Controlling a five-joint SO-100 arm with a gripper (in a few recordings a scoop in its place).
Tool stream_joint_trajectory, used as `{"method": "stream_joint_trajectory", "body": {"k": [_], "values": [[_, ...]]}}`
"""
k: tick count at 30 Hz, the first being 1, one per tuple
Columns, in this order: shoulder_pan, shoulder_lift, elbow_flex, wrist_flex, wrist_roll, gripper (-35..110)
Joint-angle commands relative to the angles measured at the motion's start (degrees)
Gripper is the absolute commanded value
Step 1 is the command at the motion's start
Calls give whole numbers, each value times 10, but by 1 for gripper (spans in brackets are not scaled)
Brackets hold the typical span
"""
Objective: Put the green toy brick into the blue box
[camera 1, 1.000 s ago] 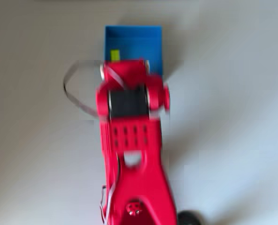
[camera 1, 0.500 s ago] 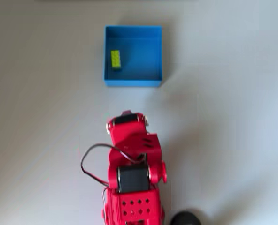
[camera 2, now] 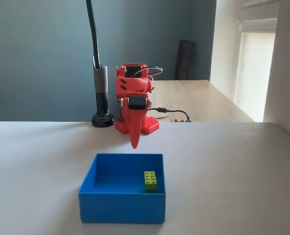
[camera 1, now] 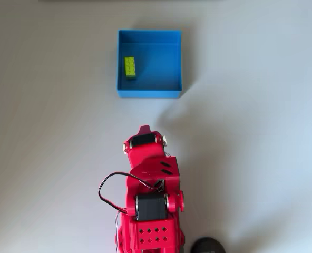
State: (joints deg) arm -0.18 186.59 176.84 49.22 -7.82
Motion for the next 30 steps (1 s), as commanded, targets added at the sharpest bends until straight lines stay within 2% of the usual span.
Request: {"method": "stream_joint_trajectory", "body": {"k": [1, 30], "values": [[4, 10, 22, -17, -10, 0], [-3, 11, 26, -12, 4, 0]]}}
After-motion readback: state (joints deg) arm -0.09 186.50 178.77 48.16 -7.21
